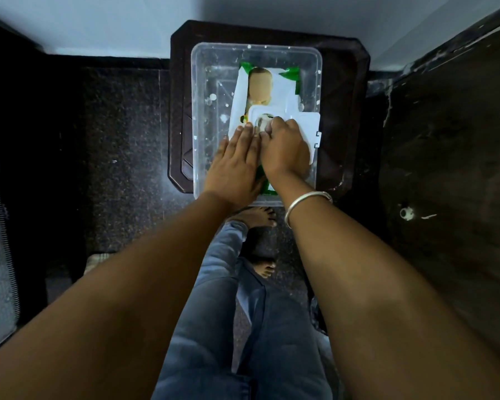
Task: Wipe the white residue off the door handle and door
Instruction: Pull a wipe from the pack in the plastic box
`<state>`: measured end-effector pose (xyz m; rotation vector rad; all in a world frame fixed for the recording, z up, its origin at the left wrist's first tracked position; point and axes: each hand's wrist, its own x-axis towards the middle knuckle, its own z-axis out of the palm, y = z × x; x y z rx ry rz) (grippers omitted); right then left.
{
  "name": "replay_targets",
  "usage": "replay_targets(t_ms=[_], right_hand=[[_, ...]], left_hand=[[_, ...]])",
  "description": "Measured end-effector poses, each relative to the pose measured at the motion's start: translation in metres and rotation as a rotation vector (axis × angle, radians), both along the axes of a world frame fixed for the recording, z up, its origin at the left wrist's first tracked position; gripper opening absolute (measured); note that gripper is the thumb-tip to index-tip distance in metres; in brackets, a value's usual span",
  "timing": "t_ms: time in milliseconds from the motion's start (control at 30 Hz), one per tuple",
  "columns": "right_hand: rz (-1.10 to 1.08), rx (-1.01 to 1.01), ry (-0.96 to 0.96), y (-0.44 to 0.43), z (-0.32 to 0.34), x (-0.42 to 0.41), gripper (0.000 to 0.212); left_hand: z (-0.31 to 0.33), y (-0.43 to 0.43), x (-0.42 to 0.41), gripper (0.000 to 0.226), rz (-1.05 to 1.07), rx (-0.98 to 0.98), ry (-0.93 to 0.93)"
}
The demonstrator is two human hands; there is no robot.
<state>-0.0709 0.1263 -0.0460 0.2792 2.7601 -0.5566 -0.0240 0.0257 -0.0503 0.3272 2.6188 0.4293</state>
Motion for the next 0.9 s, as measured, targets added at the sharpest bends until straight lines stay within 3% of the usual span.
replay_targets(t_ms=[367,600,733,833,900], right_hand=[[-0.047,-0.037,-0.019,-0.001,0.000,0.001,0.027],[-0.316,-0.314,0.001,0.008,0.004,0.001,0.006],[-0.644,-0.596,-0.052,0.007,0.004,-0.006,0.032],[-0.795,-0.777,-0.016,0.009,0.010,-0.009,0.032],[-0.775,-0.846,-0.020,0.010,0.016,-0.008,0.031]], left_hand=[[0.004,0.000,0.000,0.071,-0.006,-0.031,-0.012],[0.003,0.002,0.002,0.074,0.013,-0.036,-0.004],[0.007,0.004,0.000,0.075,0.030,-0.009,-0.011],[0.009,0.004,-0.001,0.076,0.032,-0.003,-0.019],[0.011,0.004,-0.002,0.073,0.053,0.019,-0.012]])
